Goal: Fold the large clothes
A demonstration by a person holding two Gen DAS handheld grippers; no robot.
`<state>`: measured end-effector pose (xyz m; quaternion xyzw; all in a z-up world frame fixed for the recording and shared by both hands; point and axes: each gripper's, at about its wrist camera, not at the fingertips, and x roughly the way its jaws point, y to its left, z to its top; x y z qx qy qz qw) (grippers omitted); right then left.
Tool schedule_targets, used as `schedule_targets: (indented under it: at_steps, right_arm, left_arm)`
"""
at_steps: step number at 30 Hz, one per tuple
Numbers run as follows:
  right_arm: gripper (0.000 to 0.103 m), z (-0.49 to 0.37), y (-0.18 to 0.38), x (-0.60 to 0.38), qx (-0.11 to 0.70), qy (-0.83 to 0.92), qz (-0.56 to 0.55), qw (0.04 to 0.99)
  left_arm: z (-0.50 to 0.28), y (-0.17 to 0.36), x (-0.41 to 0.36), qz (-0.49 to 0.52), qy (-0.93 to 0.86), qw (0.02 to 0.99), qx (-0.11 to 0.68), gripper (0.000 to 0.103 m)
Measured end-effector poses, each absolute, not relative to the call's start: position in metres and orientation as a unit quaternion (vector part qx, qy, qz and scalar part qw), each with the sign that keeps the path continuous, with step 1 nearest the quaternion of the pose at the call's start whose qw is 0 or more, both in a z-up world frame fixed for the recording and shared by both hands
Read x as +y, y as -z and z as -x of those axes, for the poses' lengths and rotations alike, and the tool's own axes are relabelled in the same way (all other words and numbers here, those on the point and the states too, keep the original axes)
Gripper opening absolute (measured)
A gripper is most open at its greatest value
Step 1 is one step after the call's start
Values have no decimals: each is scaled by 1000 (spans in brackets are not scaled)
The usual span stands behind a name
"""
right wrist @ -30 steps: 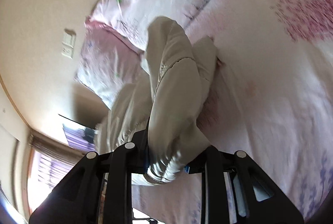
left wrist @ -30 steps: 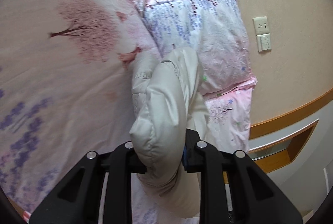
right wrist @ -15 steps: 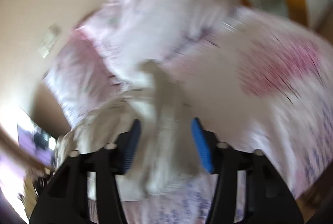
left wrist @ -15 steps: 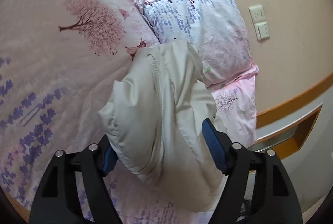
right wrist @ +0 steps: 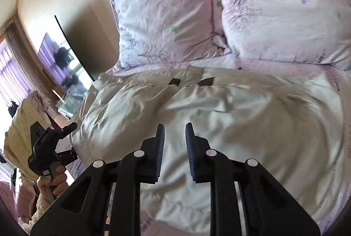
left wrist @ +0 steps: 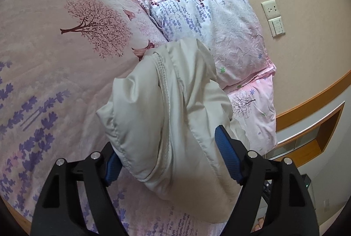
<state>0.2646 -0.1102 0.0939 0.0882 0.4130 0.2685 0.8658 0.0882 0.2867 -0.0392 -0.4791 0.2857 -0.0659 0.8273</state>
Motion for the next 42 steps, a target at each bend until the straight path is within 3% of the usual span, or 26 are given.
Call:
schedule_targets:
  at_steps: [11, 14, 22, 29, 42]
  right_arm:
    - [21, -297, -75, -77, 471, -252, -86, 841]
    - [21, -315, -49, -71, 525, -247, -102, 808]
    - [20, -325, -36, -73, 563, -247, -125, 779]
    - [21, -326, -27, -67, 568, -225, -116, 783]
    - [20, -335, -20, -60, 581, -237, -82, 774]
  left_arm:
    - [-101, 48, 283, 495, 55, 816, 295, 75]
    - [-103, 49, 285, 504, 51, 811, 291, 67]
    - [-109, 34, 288, 496, 55, 819, 284, 43]
    - [-115, -10, 268, 428, 78, 863, 256, 31]
    - [-109, -103, 146, 216, 180, 945, 169, 31]
